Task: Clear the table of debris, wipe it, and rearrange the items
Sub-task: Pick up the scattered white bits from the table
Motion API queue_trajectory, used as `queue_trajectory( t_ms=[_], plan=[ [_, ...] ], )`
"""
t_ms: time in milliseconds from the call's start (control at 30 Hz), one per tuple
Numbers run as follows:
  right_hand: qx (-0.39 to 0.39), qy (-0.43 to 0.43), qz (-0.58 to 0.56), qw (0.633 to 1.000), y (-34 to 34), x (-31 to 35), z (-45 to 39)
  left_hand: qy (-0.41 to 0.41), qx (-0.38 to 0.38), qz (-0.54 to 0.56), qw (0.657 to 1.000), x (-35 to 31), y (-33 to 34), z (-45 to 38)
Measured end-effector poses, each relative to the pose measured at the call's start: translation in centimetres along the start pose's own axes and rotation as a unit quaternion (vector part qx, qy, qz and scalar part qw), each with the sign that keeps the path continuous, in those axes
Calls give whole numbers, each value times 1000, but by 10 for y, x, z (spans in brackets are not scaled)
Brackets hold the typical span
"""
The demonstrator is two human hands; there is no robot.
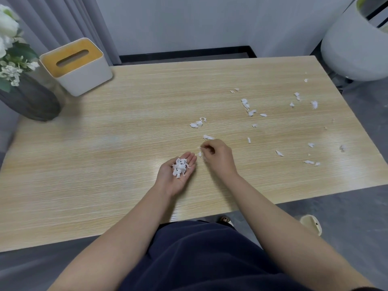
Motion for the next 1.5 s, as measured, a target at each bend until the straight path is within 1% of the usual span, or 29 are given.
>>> queue_trajectory(
  t_ms=[100, 200, 267, 400, 500, 567, 667, 733, 833, 933, 1133, 1200, 1267, 1367, 1433, 1500],
  plan=[
    [49, -68, -15, 996, 8, 20, 8, -4, 7, 42, 999, 2, 4, 1],
    [117, -115, 39, 986, 14, 22, 12, 1, -4, 71, 997, 1, 5, 2],
    [137, -125, 68, 980, 16, 20, 13, -3, -6, 72, 997, 1, 4, 1],
    [126, -126, 42, 983, 10, 17, 11, 9, -2, 56, 998, 1, 4, 0],
    [83, -106, 18, 991, 0, 11, 7, 14, 6, 40, 999, -1, 2, -4],
    [39, -68, 33, 996, -7, -1, 1, 11, 6, 27, 1000, -1, 1, -7],
    [-5, 21, 74, 997, -16, -22, -12, 8, 6, 20, 1000, 0, 1, -8],
    [-7, 61, 99, 993, -18, -33, -18, 6, 7, 15, 1000, 0, 2, -8],
    [16, 83, 129, 988, -15, -41, -23, 3, 10, 11, 1000, 1, 1, -9],
    [40, 82, 164, 982, -9, -47, -22, 1, 11, 7, 1000, 0, -1, -8],
    [42, 74, 187, 979, -8, -49, -24, 0, 8, 15, 1000, -3, -5, -6],
    [41, 66, 177, 981, -7, -47, -22, -2, 7, 14, 1000, -3, -7, -5],
    [41, 46, 136, 989, -6, -43, -19, -2, 5, 14, 1000, -2, -7, -4],
    [89, -9, 100, 991, 0, -37, -10, 1, 2, 14, 1000, -2, -7, -3],
    [120, -29, 114, 986, 4, -37, -4, 3, -1, 15, 1000, -1, -7, -2],
    [128, -43, 132, 982, 8, -38, -2, 4, 0, 13, 1000, -1, -7, -1]
  ],
)
Point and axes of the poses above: each hand's wrist, its own z-axis away from the middle knuckle, its own y-axis out of the palm, x = y × z, the point moved 1 cm from there along -z, towards the middle knuckle, and after that the axes turned 7 degrees about -x, right-handed, at the moved point
